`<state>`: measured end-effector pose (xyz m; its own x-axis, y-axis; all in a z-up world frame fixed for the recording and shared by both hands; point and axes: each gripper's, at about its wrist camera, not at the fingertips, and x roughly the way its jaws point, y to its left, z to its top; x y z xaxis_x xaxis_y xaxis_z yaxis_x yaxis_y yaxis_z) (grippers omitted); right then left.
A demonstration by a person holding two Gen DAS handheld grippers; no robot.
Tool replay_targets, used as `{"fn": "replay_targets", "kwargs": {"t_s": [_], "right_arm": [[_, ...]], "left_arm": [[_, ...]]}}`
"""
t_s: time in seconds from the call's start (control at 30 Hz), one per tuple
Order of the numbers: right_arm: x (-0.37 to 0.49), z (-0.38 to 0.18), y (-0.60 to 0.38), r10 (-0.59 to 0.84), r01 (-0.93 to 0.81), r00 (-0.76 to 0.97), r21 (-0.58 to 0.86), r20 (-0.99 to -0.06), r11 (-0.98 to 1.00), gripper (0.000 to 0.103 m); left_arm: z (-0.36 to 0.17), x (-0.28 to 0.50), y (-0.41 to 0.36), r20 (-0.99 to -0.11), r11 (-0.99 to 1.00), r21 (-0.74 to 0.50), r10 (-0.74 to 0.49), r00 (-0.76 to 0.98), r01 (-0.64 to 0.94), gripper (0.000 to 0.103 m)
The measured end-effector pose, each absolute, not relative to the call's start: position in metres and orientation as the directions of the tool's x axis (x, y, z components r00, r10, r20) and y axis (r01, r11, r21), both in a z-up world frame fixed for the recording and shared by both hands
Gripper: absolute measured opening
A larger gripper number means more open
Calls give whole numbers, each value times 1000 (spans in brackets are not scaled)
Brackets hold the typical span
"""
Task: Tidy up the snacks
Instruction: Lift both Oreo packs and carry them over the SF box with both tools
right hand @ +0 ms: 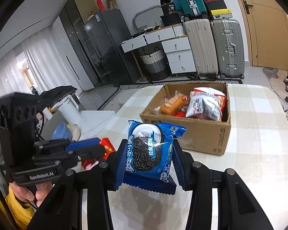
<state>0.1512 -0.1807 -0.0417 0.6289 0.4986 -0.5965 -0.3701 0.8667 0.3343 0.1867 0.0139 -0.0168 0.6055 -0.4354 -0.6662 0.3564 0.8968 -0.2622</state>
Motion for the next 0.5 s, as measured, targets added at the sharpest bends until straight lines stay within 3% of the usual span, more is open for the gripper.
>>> {"fn": "replay_targets", "kwargs": {"t_s": [0.5], "right_arm": [[215, 2, -190, 481, -351, 651, 329, -587, 877, 44]], "left_arm": [[57, 278, -10, -633, 901, -250, -428, 645, 353, 19]]}}
